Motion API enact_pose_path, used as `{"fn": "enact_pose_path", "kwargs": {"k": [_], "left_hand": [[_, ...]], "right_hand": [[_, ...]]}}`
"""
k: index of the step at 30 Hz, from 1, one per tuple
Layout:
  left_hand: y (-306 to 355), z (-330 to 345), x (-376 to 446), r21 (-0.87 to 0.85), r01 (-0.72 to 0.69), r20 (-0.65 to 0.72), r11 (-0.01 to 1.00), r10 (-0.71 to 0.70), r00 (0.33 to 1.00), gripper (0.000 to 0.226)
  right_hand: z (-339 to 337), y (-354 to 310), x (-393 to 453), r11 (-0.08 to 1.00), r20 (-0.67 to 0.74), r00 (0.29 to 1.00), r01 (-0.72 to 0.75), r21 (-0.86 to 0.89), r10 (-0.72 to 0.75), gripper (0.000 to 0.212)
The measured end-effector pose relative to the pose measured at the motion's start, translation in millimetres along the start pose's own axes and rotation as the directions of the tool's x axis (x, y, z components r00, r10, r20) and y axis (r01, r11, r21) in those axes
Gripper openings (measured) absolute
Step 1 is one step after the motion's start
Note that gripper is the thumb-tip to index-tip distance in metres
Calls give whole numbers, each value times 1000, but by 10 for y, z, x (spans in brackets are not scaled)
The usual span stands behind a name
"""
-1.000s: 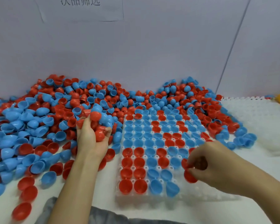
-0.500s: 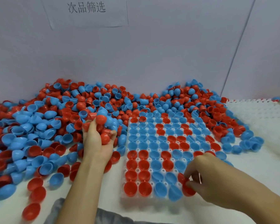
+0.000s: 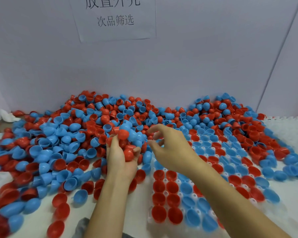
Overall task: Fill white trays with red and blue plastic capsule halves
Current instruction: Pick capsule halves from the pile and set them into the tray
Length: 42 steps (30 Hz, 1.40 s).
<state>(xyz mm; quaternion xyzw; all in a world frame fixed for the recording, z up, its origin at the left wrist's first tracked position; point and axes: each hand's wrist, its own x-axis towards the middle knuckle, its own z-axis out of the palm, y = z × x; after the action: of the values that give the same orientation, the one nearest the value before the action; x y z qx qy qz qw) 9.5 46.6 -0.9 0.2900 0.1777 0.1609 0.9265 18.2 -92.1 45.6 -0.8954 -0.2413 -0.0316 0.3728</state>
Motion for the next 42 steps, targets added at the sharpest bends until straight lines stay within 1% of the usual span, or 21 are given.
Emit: {"fn": "enact_pose_path", "kwargs": {"k": [2,3,5,7,9,12,15,18,21,24,26,27,29,30,31,33,35,37,39,40,42], "left_hand": [[24,13,8,-18,11,4,1000,-11,1000,15],[36,22,10,-24,15,8,1000,-15,1000,12],[52,20,14,-33,26,18,999,-26,1000,14],[67,11,16,-41,35,23,999,-35,999,15],[73,4,18,-56,43,17,998,-42,999,16],[78,-3,28,-44,22,-29,999,-23,999,16],[85,-20,38,-74,-18,-89,997,11,996,24],[77,-37,53,-115,-27,-135,993,12,991,27],[52,-34,56,-106,-32,-144,994,17,989,25],[44,-51,69,-111,-27,-160,993,9,987,15],[39,-61,92,-112,-25,-181,993,4,983,17],[35,-65,101,-109,-27,-188,994,6,982,16],[29,-68,108,-98,-39,-175,994,21,984,10],[24,-67,105,-94,-38,-164,995,22,986,10],[20,-63,100,-93,-34,-155,995,19,988,13],[13,-64,96,-107,-25,-138,994,10,990,19],[11,-70,104,-118,-26,-129,993,11,992,18],[13,-65,108,-116,-25,-134,993,10,991,16],[13,-65,112,-113,-21,-137,993,6,991,15],[15,-67,108,-112,-22,-135,993,6,991,16],[23,-63,94,-109,-18,-132,994,4,991,18]], "right_hand": [[127,-5,189,993,34,998,-64,96,61,44],[179,-1,262,985,66,994,-97,145,88,45],[263,19,356,977,100,990,-114,179,98,37],[312,36,406,969,66,992,-121,215,109,23],[337,55,436,949,27,990,-144,281,142,14],[344,24,448,917,-13,980,-181,356,198,9],[320,-26,457,853,-81,964,-183,488,253,6],[307,-61,454,779,-105,953,-167,605,285,17],[346,-105,408,730,-14,972,-166,663,234,25],[421,-137,338,794,38,984,-162,586,172,18],[464,-141,308,797,40,987,-149,585,156,7],[481,-137,300,809,34,988,-144,570,152,9],[507,-127,304,879,-23,989,-116,462,143,18],[518,-126,311,915,-73,989,-91,392,129,15],[522,-132,311,939,-119,987,-63,337,109,10],[539,-118,310,973,-198,977,-27,231,74,18],[554,-106,307,982,-240,968,-27,186,72,21],[549,-93,291,981,-233,970,-27,192,73,8],[553,-76,270,977,-191,981,-2,215,44,32],[546,-68,267,980,-175,984,15,198,20,40],[521,-54,264,992,-153,987,63,107,-46,41]]}}
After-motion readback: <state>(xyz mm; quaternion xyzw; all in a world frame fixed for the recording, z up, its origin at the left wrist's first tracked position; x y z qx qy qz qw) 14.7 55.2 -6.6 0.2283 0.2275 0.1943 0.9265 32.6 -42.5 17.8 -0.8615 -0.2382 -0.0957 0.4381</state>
